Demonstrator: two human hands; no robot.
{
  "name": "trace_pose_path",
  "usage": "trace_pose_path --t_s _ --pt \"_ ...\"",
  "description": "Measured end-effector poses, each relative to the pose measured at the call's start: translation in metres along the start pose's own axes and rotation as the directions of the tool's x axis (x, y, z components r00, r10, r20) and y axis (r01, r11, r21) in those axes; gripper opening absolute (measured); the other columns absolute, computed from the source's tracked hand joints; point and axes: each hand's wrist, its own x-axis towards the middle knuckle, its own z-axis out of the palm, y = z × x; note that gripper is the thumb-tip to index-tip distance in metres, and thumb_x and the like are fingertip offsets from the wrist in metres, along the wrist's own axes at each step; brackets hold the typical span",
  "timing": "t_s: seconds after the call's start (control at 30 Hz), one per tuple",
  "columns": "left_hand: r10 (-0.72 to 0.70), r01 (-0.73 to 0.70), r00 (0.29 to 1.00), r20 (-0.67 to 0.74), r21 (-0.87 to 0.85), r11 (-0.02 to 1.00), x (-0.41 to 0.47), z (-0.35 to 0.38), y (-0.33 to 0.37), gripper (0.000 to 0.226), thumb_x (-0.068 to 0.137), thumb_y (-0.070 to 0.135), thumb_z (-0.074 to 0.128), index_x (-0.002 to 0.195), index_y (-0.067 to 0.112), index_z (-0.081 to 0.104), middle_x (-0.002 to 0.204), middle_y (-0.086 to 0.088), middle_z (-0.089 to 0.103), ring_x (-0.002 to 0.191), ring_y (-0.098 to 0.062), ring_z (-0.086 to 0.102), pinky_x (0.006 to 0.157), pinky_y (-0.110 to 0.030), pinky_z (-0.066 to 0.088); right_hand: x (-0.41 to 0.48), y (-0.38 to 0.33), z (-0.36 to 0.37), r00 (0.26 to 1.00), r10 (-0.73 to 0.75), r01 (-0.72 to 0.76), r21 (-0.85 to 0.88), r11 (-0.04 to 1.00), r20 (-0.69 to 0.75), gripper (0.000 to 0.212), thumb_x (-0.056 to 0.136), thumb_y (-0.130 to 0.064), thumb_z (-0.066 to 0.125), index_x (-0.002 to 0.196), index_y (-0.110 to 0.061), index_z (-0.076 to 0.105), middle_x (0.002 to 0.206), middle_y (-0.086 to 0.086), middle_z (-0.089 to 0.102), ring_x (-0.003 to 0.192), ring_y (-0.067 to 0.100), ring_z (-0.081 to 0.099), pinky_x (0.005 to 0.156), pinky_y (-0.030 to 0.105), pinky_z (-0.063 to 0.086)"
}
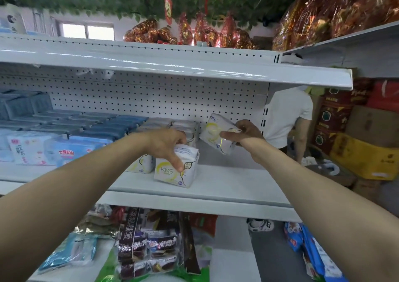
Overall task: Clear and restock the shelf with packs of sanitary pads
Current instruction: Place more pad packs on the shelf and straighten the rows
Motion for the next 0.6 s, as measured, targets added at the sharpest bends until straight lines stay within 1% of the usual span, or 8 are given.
trace_pose_path --t_s 0.1,0.2,0.23,0.27,0.33,0.4,0.5,0.6 --pt "0.020 -0.020 1.000 -0.024 -0.007 1.000 0.004 0.001 -0.006 0.068 0.059 0.050 0.092 0.113 0.026 0.058 0.105 0.011 0.063 0.096 -0.012 0.059 0.089 -0.037 0.051 0.009 -0.001 0.002 0.999 -0.032 0.032 -0.066 0.997 -0.005 0.059 0.068 -0.023 0.092 0.112 -0.015 0.054 0.108 0.000 0.060 0.105 0.025 0.062 0.092 0.043 0.054" --pt "0.026 -0.027 0.999 -0.047 -0.013 1.000 0.005 0.002 -0.010 0.066 0.061 0.052 0.090 0.114 0.025 0.062 0.104 0.010 0.060 0.099 -0.014 0.058 0.092 -0.036 0.051 0.017 -0.001 0.001 0.999 -0.005 0.007 -0.049 0.999 0.040 0.073 0.072 -0.016 0.090 0.132 -0.017 0.049 0.115 0.001 0.059 0.110 0.025 0.061 0.097 0.041 0.053" --pt "0.024 -0.025 0.998 -0.059 -0.015 1.000 0.006 0.003 -0.011 0.066 0.061 0.052 0.090 0.115 0.025 0.063 0.103 0.011 0.059 0.099 -0.014 0.058 0.091 -0.035 0.050 0.019 -0.001 0.000 0.998 -0.004 0.008 -0.073 0.997 0.063 0.071 0.074 -0.016 0.089 0.133 -0.017 0.050 0.115 0.001 0.060 0.108 0.024 0.061 0.097 0.040 0.053" --pt "0.025 -0.027 0.997 -0.074 -0.023 0.999 0.005 0.005 -0.013 0.065 0.062 0.051 0.090 0.115 0.025 0.063 0.103 0.012 0.060 0.099 -0.014 0.058 0.090 -0.033 0.050 0.021 -0.002 -0.001 0.996 -0.008 0.019 -0.112 0.994 0.091 0.060 0.076 -0.015 0.087 0.127 -0.016 0.055 0.111 0.001 0.063 0.103 0.022 0.063 0.092 0.037 0.055" --pt "0.025 -0.032 0.993 -0.115 -0.054 0.998 0.007 0.009 -0.017 0.064 0.062 0.049 0.090 0.115 0.026 0.062 0.104 0.013 0.060 0.099 -0.012 0.058 0.084 -0.028 0.047 0.026 -0.004 -0.005 0.991 -0.026 0.049 -0.179 0.983 0.133 0.030 0.080 -0.014 0.083 0.104 -0.018 0.065 0.095 -0.003 0.068 0.089 0.018 0.064 0.072 0.025 0.054" --pt "0.011 -0.026 0.987 -0.160 -0.089 0.996 0.009 0.014 -0.022 0.064 0.063 0.047 0.091 0.113 0.030 0.056 0.105 0.015 0.056 0.099 -0.011 0.054 0.078 -0.022 0.041 0.032 -0.004 -0.008 0.988 -0.039 0.069 -0.207 0.976 0.149 0.021 0.081 -0.015 0.083 0.092 -0.022 0.066 0.089 -0.003 0.068 0.082 0.016 0.063 0.066 0.022 0.051" --pt "-0.024 0.006 0.976 -0.215 -0.084 0.996 0.014 0.021 -0.030 0.071 0.061 0.051 0.090 0.117 0.028 0.052 0.107 0.012 0.053 0.098 -0.011 0.050 0.071 -0.019 0.038 0.047 0.000 -0.010 0.988 -0.038 0.073 -0.235 0.969 0.150 0.029 0.077 -0.018 0.086 0.095 -0.025 0.064 0.101 0.001 0.068 0.098 0.024 0.066 0.087 0.041 0.056" --pt "-0.048 0.038 0.971 -0.233 -0.051 0.998 0.020 0.024 -0.037 0.078 0.057 0.060 0.088 0.119 0.026 0.055 0.114 0.006 0.057 0.102 -0.014 0.053 0.084 -0.029 0.048 0.063 0.003 -0.010 0.987 -0.029 0.071 -0.267 0.961 0.158 0.042 0.073 -0.017 0.088 0.106 -0.020 0.063 0.109 0.002 0.065 0.105 0.025 0.064 0.093 0.043 0.056"
